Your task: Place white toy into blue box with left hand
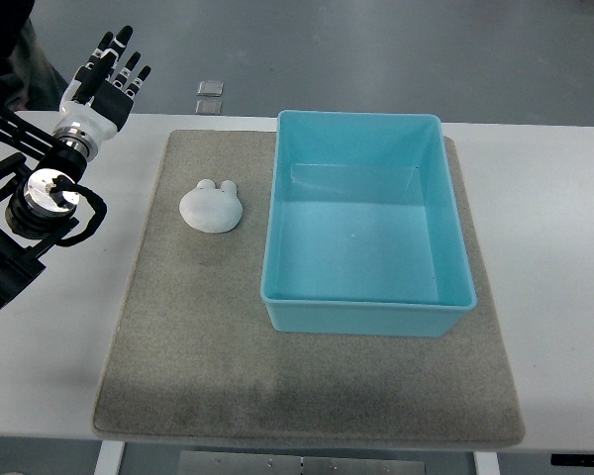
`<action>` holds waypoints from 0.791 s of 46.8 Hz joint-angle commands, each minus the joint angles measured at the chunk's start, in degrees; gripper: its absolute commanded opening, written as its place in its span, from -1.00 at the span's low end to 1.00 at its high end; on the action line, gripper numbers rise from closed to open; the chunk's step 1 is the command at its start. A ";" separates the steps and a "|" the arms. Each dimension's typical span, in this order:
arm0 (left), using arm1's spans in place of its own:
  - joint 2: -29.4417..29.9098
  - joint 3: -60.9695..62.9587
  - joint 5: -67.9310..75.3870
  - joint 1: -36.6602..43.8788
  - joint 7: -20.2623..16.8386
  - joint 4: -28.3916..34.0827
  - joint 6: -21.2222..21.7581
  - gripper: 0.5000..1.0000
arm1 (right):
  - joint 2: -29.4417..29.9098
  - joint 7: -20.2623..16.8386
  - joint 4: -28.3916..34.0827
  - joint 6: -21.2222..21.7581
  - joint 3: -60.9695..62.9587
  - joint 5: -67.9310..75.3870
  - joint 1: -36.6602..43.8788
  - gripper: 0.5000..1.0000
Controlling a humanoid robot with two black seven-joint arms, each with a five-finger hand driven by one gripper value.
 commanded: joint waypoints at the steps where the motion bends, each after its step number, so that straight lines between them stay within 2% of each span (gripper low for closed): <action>1: 0.00 -0.01 -0.05 0.03 -0.09 0.07 0.00 0.98 | 0.00 0.00 0.00 0.00 0.05 0.01 0.00 0.74; 13: -0.08 0.07 0.12 -0.23 -0.17 0.77 0.09 0.98 | 0.00 0.00 0.00 0.00 0.05 0.01 0.00 0.74; 25: -1.23 0.07 0.47 -1.38 -0.09 5.08 -0.70 0.98 | 0.00 0.00 0.00 0.00 -0.04 0.01 0.00 0.74; 37: -0.96 4.91 0.74 -2.34 -0.17 5.34 -4.74 0.98 | 0.00 0.00 0.00 0.00 0.05 0.01 0.00 0.74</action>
